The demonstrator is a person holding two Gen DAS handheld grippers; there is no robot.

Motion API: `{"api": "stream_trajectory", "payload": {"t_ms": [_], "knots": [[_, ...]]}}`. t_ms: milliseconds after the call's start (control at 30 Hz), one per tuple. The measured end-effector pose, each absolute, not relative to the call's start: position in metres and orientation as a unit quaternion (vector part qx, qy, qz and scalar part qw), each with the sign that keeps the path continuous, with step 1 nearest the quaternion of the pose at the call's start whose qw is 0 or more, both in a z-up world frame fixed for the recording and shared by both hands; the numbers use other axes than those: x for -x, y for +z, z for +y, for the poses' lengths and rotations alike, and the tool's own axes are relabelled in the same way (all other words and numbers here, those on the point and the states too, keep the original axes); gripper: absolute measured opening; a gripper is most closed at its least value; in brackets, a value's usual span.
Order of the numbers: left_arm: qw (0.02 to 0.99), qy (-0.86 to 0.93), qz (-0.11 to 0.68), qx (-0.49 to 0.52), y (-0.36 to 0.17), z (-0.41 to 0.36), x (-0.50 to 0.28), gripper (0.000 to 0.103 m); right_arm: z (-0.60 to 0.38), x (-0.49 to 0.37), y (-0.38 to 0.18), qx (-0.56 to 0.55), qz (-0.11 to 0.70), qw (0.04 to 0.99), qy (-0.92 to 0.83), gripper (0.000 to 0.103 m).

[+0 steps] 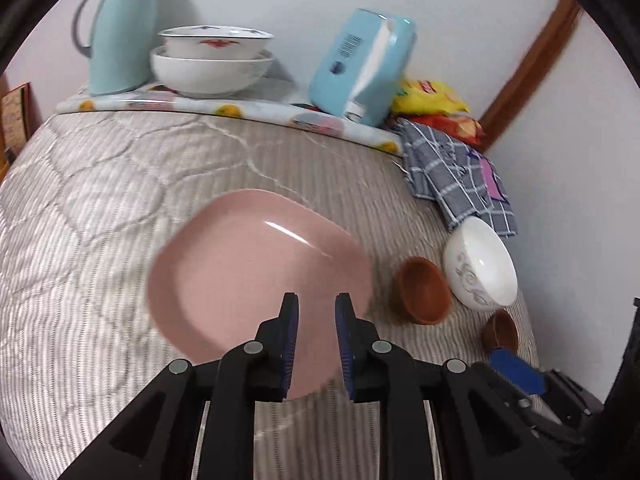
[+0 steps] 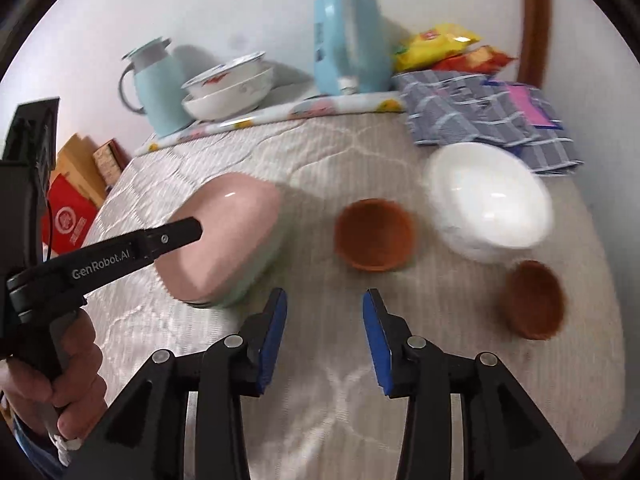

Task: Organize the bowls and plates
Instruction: 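Open the left gripper and withdraw it from the pink plate rim, then move the left gripper to a small brown bowl and close on its rim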

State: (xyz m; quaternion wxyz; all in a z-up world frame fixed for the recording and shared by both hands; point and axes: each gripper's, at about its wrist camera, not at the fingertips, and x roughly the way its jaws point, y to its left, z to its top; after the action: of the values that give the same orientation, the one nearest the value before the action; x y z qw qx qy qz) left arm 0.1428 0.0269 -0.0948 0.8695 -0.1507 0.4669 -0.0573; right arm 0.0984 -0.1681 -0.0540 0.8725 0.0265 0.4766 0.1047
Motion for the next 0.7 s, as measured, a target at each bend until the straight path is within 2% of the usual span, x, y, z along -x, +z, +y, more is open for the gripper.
{"api": "stream_trajectory", "payload": {"t_ms": [300,700], "knots": [[0.866,-0.073,0.476,0.136,-0.105,-0.017,-0.163,0.018,-0.255,-0.087,-0.053,-0.068,0.463,0.884,0.028,0.040],[0.858,-0.081,0.492,0.124,-0.121,-0.033,-0.185,0.018,-0.301,-0.098,-0.074,-0.098,0.478,0.873,-0.015,0.040]]}}
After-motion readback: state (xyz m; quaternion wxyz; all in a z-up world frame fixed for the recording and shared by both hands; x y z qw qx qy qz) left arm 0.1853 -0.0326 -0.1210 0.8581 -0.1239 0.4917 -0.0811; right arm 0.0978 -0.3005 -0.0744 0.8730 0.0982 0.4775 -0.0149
